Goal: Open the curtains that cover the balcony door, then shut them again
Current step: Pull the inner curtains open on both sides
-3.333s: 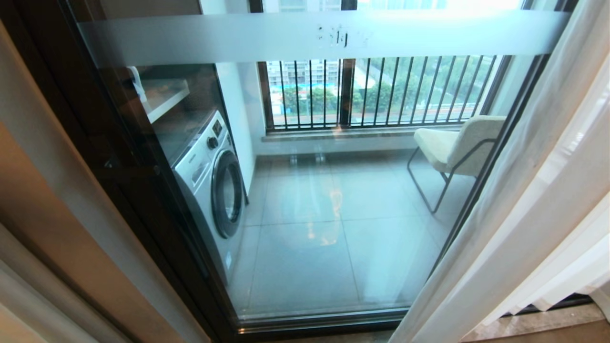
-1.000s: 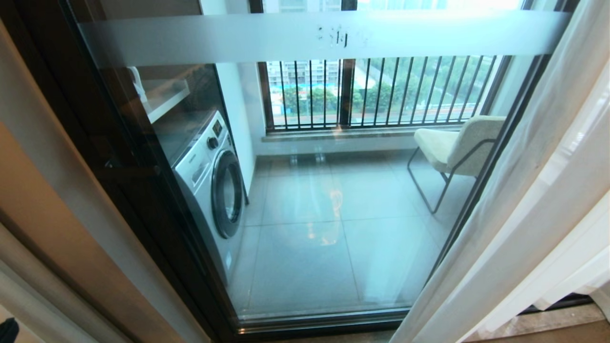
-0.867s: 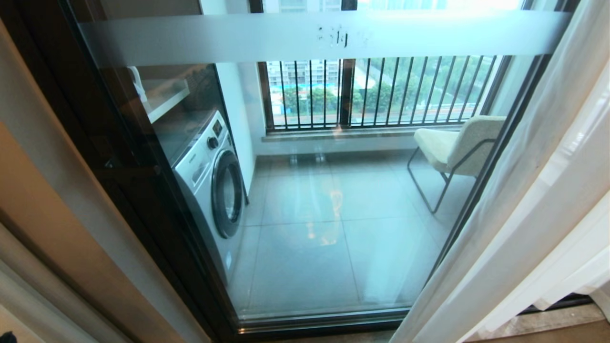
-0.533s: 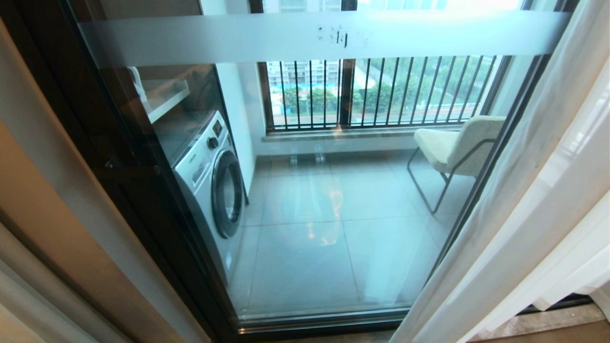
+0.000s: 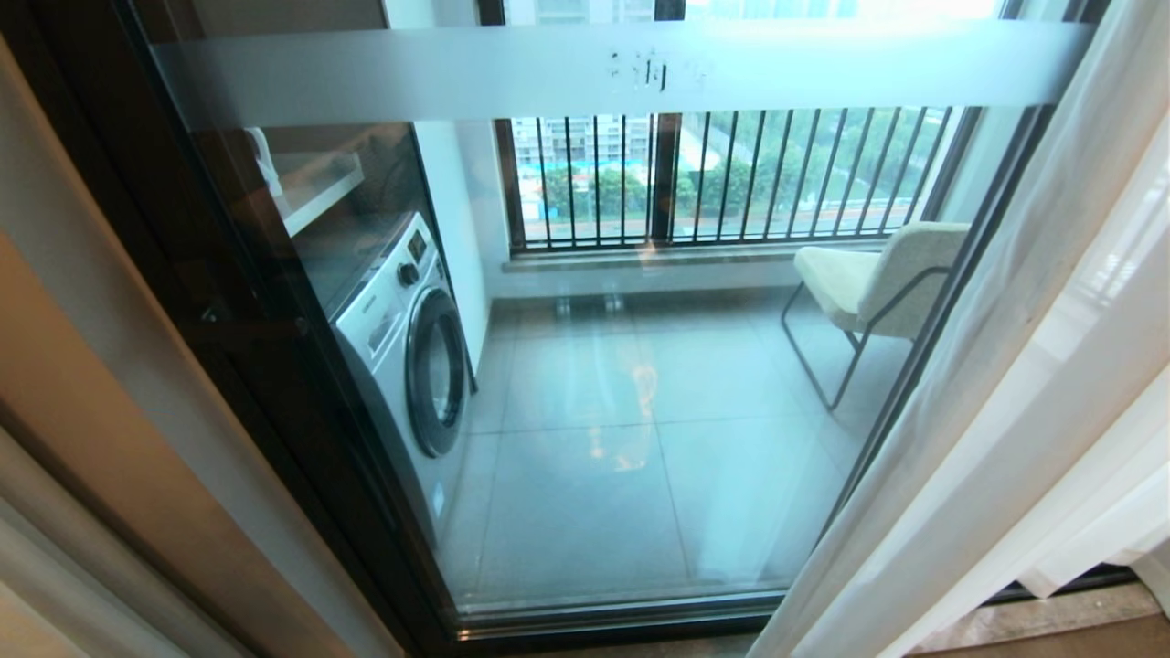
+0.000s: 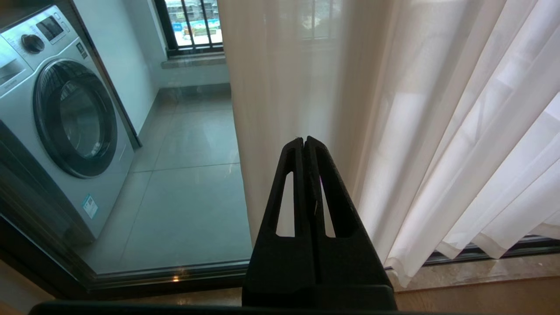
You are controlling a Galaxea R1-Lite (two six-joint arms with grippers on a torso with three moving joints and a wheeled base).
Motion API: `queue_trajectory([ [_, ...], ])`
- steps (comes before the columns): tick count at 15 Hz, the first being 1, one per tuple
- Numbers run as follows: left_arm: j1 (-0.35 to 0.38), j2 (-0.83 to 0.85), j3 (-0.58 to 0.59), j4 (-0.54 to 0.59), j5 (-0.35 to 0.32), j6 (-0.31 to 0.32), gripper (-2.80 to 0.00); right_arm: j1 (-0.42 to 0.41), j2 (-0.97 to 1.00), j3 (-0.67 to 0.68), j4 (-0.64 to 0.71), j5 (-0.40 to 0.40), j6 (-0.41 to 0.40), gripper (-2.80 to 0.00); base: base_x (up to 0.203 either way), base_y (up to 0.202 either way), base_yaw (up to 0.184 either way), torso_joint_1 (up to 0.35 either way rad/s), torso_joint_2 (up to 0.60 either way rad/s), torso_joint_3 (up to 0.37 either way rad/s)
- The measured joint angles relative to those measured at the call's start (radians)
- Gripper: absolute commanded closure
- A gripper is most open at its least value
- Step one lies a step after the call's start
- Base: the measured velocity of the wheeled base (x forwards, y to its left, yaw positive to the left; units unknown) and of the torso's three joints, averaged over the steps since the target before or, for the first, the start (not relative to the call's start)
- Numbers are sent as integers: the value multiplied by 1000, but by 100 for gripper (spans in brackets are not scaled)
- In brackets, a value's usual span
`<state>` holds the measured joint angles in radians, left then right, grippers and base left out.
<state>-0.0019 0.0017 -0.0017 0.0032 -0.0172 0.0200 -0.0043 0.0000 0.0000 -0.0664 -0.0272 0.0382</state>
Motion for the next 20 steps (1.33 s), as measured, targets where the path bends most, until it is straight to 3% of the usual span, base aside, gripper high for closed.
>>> queue_trajectory([
  [14,1,0,-1,1,1,-2,0,1,0,0,0,0,0,0,0,0,0,0,0,0],
  [20,1,0,-1,1,3,-3,0,0,0,0,0,0,0,0,1,-164,2,0,-1,2],
])
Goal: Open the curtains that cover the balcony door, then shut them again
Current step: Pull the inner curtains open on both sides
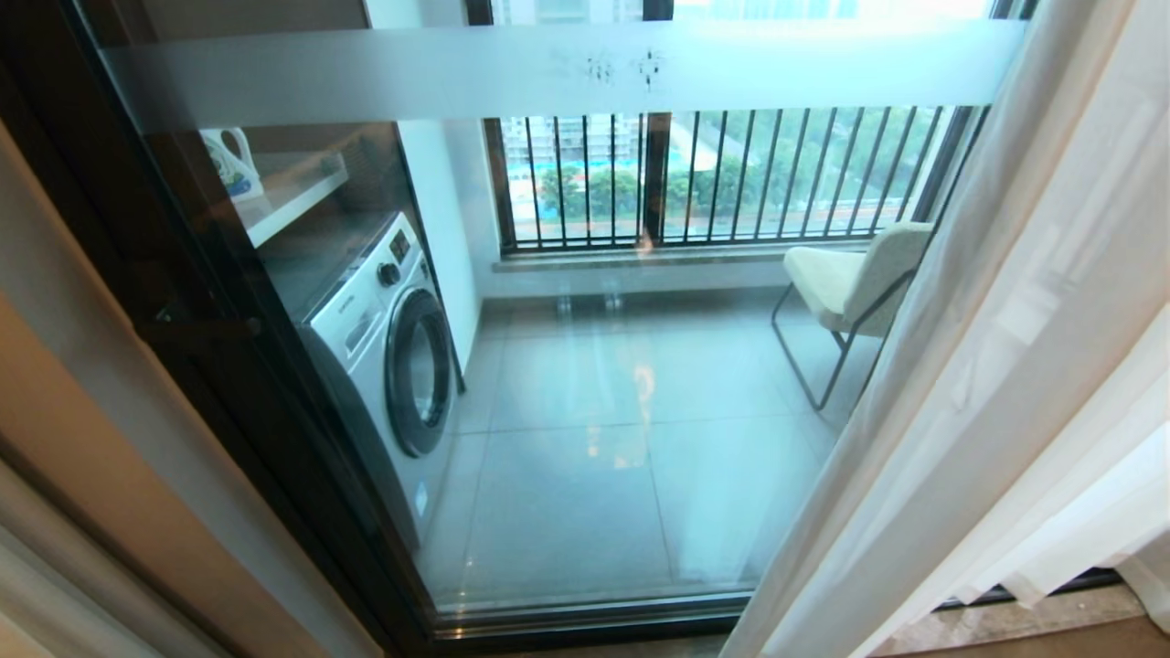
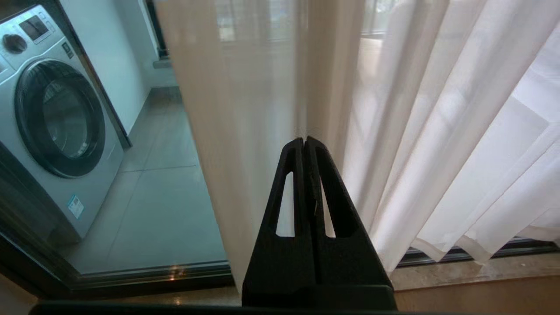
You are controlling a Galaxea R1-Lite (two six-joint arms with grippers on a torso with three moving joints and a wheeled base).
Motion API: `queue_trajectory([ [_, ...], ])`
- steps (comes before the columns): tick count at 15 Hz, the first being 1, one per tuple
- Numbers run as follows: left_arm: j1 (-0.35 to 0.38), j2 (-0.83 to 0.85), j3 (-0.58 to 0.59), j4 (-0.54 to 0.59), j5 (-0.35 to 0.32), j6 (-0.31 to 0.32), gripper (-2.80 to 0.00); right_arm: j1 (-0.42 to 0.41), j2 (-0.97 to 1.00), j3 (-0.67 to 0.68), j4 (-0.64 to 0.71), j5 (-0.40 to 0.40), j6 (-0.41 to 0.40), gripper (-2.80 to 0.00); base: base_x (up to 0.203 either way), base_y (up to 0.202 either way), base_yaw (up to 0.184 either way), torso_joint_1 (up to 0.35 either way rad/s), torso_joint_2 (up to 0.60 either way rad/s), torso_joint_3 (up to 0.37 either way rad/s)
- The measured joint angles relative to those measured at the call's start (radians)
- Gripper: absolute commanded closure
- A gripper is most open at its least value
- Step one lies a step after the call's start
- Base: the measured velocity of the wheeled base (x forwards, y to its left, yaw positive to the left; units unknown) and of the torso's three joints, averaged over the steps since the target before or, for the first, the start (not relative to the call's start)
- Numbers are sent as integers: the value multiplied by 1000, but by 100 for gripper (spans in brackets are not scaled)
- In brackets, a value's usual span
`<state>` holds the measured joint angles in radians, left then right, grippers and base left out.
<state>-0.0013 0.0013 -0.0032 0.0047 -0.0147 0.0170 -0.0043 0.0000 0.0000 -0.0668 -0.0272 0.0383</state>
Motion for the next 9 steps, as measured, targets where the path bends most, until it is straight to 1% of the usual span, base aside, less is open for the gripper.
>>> queue_trajectory([
  [7,0,0,0,0,0,1,0,0,0,0,0,0,0,0,0,-186,0,3,1,3],
  [9,0,0,0,0,0,1,0,1,0,0,0,-1,0,0,0,-101,0,2,1,4],
])
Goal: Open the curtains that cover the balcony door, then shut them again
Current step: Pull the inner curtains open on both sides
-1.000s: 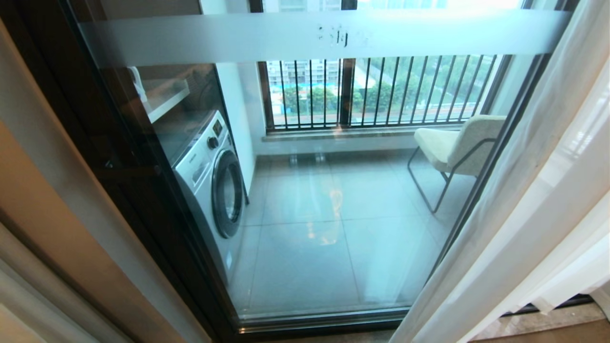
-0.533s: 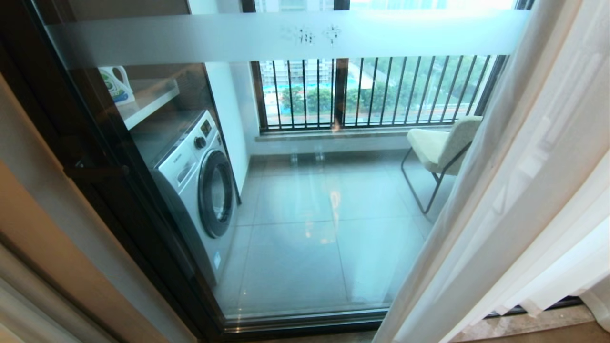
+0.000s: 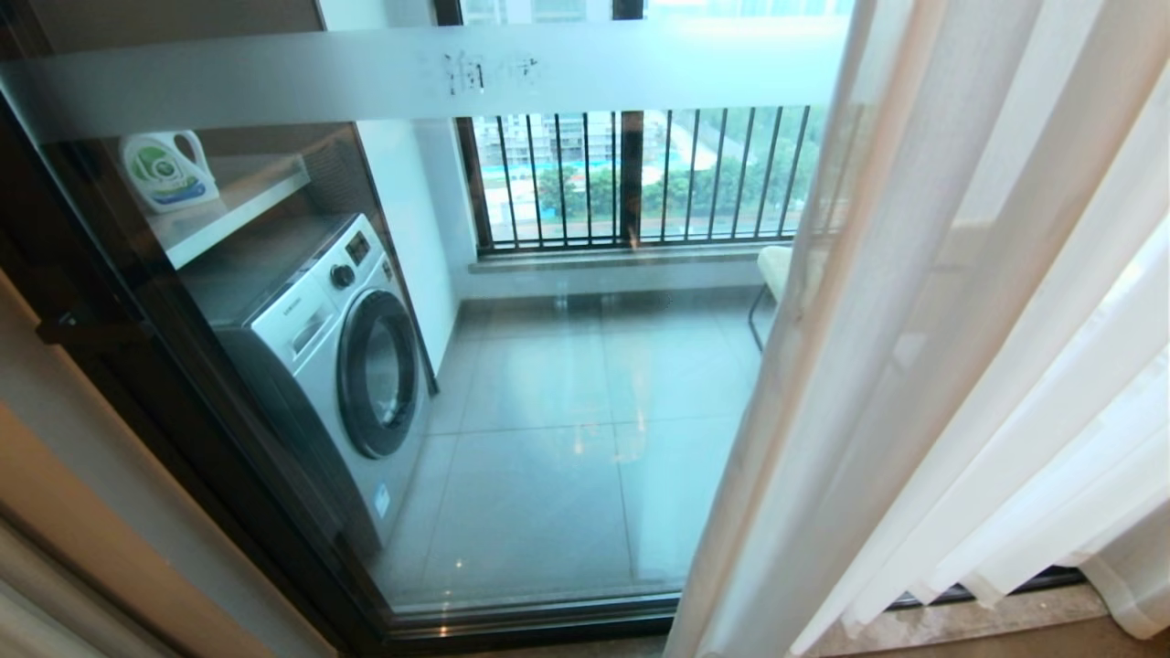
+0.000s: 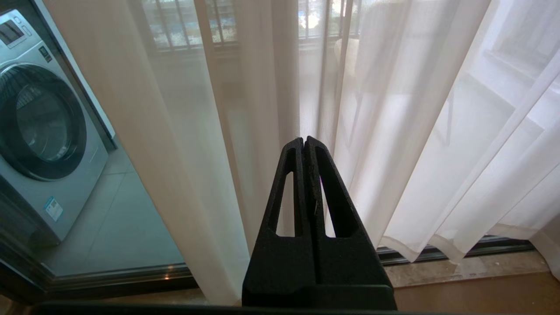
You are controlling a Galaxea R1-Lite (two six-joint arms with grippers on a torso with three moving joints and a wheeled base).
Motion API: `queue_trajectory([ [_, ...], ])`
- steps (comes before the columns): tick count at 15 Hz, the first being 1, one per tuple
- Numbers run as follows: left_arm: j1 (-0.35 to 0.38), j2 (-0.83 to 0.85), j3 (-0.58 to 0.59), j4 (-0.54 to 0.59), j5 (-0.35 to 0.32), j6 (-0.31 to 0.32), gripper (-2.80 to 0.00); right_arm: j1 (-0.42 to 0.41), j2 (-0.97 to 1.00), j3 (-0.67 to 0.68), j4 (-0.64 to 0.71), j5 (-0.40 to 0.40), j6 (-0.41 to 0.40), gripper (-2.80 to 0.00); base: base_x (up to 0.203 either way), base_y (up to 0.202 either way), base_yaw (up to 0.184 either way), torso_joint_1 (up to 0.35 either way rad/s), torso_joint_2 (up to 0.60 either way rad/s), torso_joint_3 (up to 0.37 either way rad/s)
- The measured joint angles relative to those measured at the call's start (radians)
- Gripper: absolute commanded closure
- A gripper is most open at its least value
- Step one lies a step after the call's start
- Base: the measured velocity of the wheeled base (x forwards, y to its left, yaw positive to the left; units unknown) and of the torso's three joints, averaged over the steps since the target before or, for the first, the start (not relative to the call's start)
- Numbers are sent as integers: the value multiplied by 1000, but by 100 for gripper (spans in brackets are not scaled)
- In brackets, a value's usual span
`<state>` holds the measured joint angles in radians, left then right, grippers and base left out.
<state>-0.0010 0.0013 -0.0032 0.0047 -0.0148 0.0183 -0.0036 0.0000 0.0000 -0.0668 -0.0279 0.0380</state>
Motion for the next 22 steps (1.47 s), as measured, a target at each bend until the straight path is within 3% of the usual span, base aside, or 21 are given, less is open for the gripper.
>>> queue_trajectory([
  [22,-1,0,1,-1,-1,-1,0,-1,0,0,-1,0,-1,0,0,0,0,0,0,0],
])
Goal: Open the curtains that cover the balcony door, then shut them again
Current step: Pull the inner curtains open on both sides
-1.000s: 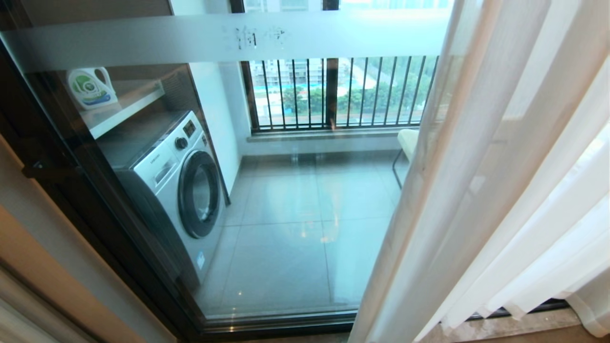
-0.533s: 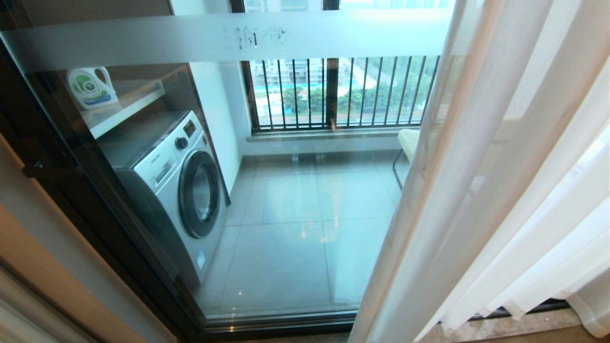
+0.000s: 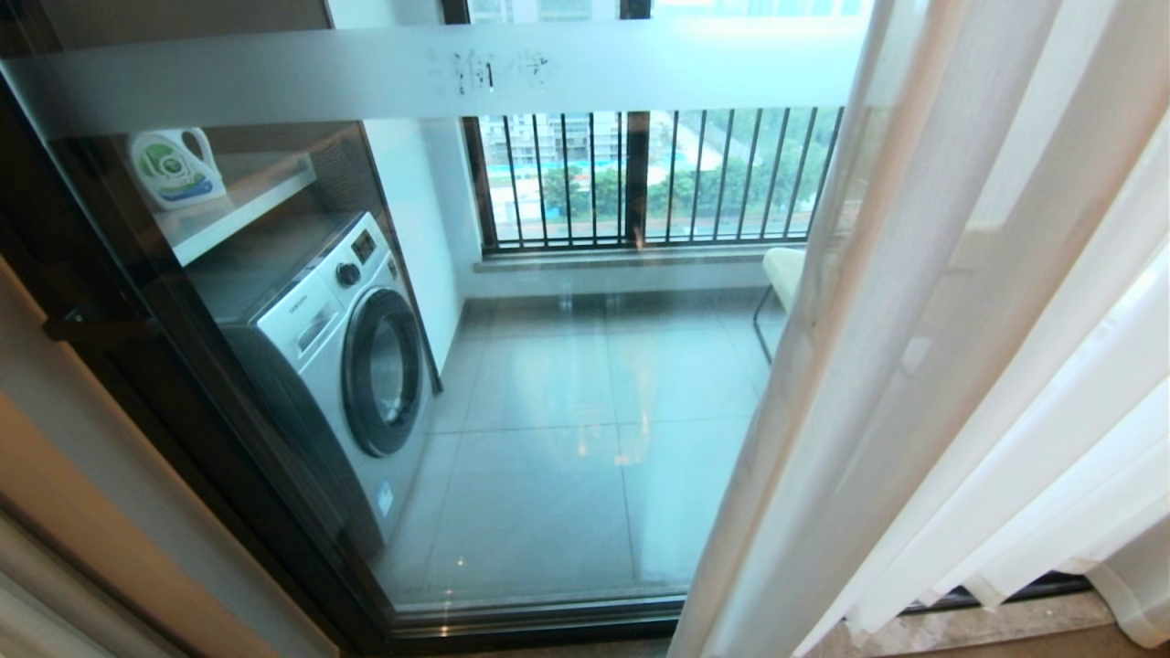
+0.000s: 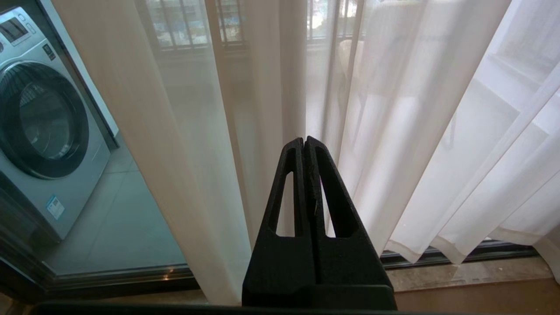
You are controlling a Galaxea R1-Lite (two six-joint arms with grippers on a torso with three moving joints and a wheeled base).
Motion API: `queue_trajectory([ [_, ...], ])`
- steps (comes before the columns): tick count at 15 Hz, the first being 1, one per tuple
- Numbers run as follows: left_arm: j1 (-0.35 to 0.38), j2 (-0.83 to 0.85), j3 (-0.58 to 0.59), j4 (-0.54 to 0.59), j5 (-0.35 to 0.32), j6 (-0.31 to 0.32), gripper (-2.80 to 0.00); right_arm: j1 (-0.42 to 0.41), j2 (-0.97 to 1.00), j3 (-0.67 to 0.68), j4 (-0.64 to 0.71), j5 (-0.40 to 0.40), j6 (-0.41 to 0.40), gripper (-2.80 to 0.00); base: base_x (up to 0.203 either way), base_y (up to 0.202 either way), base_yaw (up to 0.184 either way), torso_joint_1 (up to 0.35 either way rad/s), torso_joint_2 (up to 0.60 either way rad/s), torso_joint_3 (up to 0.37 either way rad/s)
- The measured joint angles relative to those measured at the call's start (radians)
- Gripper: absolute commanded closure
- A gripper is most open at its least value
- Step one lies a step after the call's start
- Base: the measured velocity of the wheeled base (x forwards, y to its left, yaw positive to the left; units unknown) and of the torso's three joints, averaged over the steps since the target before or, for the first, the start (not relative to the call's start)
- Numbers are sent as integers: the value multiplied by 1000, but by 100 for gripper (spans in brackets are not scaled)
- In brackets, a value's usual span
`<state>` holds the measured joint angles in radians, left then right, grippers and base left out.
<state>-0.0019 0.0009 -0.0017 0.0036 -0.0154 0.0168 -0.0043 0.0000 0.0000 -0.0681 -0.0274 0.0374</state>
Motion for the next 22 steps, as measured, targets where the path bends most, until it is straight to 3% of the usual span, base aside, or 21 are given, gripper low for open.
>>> queue_trajectory([
  [5,0,0,0,0,0,0,0,0,0,-1,-31,35,-70,0,0,0,0,0,0,0],
  [11,0,0,0,0,0,0,0,0,64,-211,-10,290,-113,0,0,0,0,0,0,0],
  [19,0,0,0,0,0,0,0,14,501,-611,-12,765,-164,0,0,0,0,0,0,0],
  [22,0,0,0,0,0,0,0,73,650,-696,-19,828,-189,0,0,0,0,0,0,0],
])
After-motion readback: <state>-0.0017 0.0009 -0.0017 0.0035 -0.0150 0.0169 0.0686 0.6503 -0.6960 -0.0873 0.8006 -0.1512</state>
